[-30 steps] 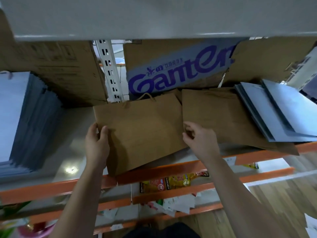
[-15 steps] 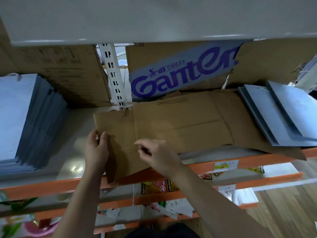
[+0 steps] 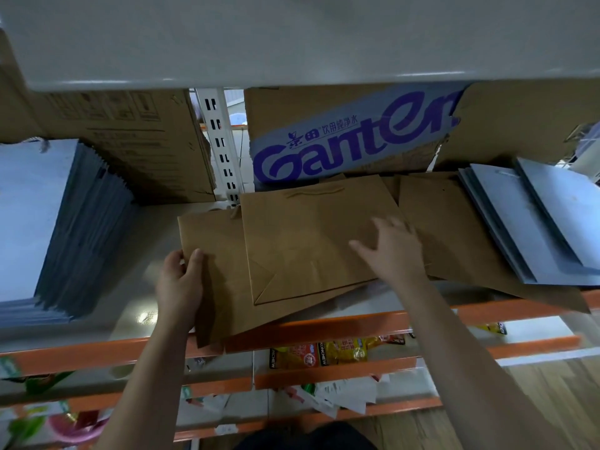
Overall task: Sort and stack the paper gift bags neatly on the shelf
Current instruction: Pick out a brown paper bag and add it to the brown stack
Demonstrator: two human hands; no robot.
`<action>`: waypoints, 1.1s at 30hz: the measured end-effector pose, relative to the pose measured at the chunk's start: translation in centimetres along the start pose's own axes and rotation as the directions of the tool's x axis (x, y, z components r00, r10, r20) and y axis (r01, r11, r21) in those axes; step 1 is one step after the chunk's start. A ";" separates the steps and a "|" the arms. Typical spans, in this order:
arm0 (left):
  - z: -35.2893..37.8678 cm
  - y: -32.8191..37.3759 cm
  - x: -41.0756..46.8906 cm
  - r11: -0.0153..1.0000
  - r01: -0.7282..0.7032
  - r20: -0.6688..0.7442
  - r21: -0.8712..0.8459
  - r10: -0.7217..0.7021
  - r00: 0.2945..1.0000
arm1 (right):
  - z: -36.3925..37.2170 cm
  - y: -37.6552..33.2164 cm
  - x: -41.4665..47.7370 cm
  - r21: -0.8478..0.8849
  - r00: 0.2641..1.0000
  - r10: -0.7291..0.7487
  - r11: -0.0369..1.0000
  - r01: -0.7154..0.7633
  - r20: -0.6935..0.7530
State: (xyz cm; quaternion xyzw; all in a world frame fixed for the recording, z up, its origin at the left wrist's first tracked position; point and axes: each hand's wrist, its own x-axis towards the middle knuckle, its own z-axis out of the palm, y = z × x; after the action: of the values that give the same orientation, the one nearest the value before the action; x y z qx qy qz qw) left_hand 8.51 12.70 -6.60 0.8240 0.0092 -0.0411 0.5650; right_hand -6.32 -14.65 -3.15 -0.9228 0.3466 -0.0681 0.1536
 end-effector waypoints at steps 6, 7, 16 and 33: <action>0.1 -0.2 -0.5 1.000 -0.005 -0.003 0.021 0.005 1.000 | -0.4 3.2 0.6 -0.007 0.972 0.224 0.974 -0.225 -0.067; 0.0 -0.1 -0.7 1.000 -0.010 -0.007 0.022 0.010 1.000 | -0.2 3.3 0.7 0.008 0.972 0.224 0.974 -0.224 -0.068; -2.8 -0.3 -3.7 0.997 -0.054 -0.084 -0.057 0.049 0.995 | 1.1 3.3 -0.1 0.382 0.989 0.149 0.915 -0.128 -0.026; -15.9 -3.3 -7.6 0.976 -0.160 -0.317 -0.146 0.107 0.942 | 1.3 -6.9 -7.8 0.710 0.997 -0.066 0.704 0.025 0.031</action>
State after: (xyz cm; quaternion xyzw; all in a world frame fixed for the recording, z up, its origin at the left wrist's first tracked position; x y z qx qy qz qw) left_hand 1.63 28.97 -3.41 0.7678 0.0442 0.1270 0.6264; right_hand -7.56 -4.27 -2.26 -0.8027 0.2667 -0.1749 0.5039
